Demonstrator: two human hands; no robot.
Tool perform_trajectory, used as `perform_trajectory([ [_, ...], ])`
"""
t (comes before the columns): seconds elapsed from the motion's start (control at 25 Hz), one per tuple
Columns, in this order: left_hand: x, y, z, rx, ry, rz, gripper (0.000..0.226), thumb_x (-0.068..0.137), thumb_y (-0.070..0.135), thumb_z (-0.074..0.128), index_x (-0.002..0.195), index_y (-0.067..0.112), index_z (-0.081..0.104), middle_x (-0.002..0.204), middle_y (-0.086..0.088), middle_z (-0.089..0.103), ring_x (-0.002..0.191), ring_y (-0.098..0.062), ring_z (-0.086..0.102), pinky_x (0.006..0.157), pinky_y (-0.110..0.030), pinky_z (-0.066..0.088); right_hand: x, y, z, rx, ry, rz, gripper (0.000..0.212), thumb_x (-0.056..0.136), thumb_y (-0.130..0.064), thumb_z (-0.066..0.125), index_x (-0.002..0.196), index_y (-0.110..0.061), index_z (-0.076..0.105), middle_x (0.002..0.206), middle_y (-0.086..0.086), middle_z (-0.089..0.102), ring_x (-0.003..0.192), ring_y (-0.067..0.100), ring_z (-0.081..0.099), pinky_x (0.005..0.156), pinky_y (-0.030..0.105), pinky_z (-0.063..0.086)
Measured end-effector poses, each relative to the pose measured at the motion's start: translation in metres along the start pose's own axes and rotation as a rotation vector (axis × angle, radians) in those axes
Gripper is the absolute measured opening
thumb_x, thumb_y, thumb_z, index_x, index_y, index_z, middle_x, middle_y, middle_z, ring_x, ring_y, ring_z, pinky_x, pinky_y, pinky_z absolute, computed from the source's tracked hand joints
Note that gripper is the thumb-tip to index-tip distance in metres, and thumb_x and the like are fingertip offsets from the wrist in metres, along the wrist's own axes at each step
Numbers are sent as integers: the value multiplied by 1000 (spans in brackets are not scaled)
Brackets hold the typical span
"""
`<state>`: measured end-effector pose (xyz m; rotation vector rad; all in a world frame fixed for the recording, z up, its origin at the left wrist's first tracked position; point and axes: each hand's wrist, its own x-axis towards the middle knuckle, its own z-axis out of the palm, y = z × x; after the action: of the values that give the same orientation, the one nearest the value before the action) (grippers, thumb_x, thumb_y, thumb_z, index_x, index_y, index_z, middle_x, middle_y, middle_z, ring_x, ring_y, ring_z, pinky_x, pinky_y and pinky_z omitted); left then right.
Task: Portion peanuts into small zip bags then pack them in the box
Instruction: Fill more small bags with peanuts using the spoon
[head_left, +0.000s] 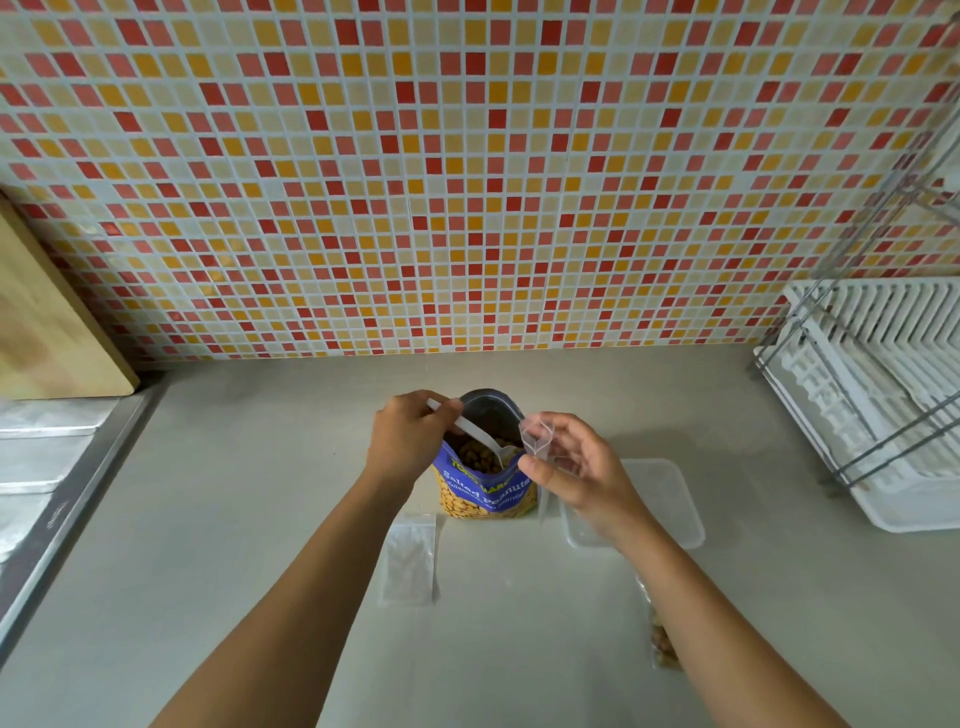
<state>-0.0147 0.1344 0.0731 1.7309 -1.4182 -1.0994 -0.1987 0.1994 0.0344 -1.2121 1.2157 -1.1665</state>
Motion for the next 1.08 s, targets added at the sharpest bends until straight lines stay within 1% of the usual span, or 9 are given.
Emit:
perform_trajectory([
  [0.08,0,-1,-5,-77,-3,-24,20,92,26,55,86,11,67,80,-3,64,74,-12,56,61,-23,44,0,-1,0,-9,-6,2,58,59,-43,77,112,-26,59,116,-6,66,110,14,60,84,18,48],
  [0.2,-1,-4,-12,-177,1,-55,22,93,25,53,90,7,66,81,-3,63,76,-9,55,62,-20,41,-2,-2,1,-38,0,-9,58,59,-45,76,111,-27,59,116,-5,65,107,16,60,86,23,49],
  [0.4,-1,-4,-23,-284,31,-116,25,95,27,50,99,7,64,86,2,61,81,-11,51,81,-35,35,-4,-6,-2,-179,183,-32,63,55,-57,72,112,-34,58,116,-13,60,106,6,56,76,9,45],
  [0.52,2,-7,-34,-317,49,-142,23,95,28,49,97,9,61,99,-7,65,99,-19,53,87,-38,34,-3,-11,-4,-345,240,-104,65,59,-53,76,116,-31,57,111,-19,58,101,-4,53,78,4,41],
  [0.64,5,-6,-46,-348,58,-153,21,95,28,50,98,10,60,93,-5,66,105,-20,55,89,-41,34,-1,-16,1,-580,244,-178,61,64,-41,82,118,-26,58,105,-20,56,100,2,51,86,17,42],
  [0.72,6,-2,-55,-372,75,-157,19,94,28,51,99,11,59,87,0,66,106,-21,56,87,-42,32,2,-17,7,-698,245,-211,61,64,-45,79,117,-25,59,106,-14,60,101,11,51,88,28,43],
  [0.88,3,16,-69,-411,66,-144,11,93,28,55,88,19,59,84,2,65,104,-18,57,96,-46,32,9,-22,20,-745,248,-237,60,62,-47,78,114,-24,60,106,-9,63,97,14,50,84,32,43],
  [0.96,-2,30,-70,-345,65,-57,15,93,28,54,82,20,61,82,2,66,99,-18,57,87,-38,36,10,-26,26,-708,235,-250,57,63,-42,80,113,-24,60,105,-11,62,96,12,49,84,29,42],
  [1.08,-17,58,-66,-92,63,228,19,93,28,54,81,16,64,76,5,65,76,-12,55,64,-25,38,11,-30,34,-600,237,-270,53,64,-42,80,110,-27,61,100,-21,57,97,11,50,83,24,40],
])
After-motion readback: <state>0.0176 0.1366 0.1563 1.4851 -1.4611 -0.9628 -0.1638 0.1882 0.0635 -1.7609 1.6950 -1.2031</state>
